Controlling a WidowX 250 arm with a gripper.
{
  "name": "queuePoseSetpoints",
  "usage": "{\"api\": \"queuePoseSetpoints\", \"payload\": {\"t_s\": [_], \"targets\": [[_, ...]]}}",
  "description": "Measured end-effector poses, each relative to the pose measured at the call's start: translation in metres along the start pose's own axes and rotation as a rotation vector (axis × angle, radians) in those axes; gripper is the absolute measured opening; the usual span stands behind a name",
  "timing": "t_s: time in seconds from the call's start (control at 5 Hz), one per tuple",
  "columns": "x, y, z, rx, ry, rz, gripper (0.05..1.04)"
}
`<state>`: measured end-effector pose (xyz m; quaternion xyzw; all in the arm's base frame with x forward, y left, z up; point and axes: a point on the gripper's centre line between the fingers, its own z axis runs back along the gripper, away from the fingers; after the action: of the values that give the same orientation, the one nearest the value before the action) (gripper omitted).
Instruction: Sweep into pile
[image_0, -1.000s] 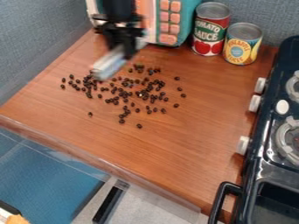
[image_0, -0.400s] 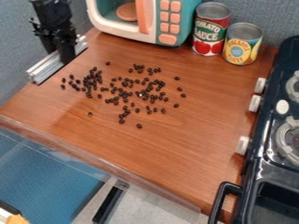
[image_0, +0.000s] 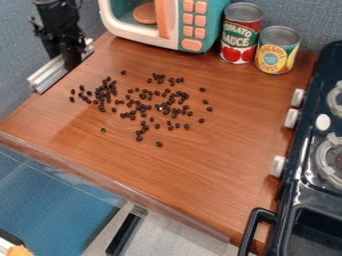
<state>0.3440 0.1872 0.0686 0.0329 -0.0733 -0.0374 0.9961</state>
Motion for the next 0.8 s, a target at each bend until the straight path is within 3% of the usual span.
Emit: {"api": "queuePoseSetpoints", "payload": {"t_s": [0.2,0.6,0.8], "targets": [[0.006,-0.001,-0.012,0.029,0.032,0.019,0.379],[-0.002,0.021,-0.028,0.156,0.101,0.112,0.379],[-0.001,0.025,-0.027,0.167,0.093,0.103,0.379]]}}
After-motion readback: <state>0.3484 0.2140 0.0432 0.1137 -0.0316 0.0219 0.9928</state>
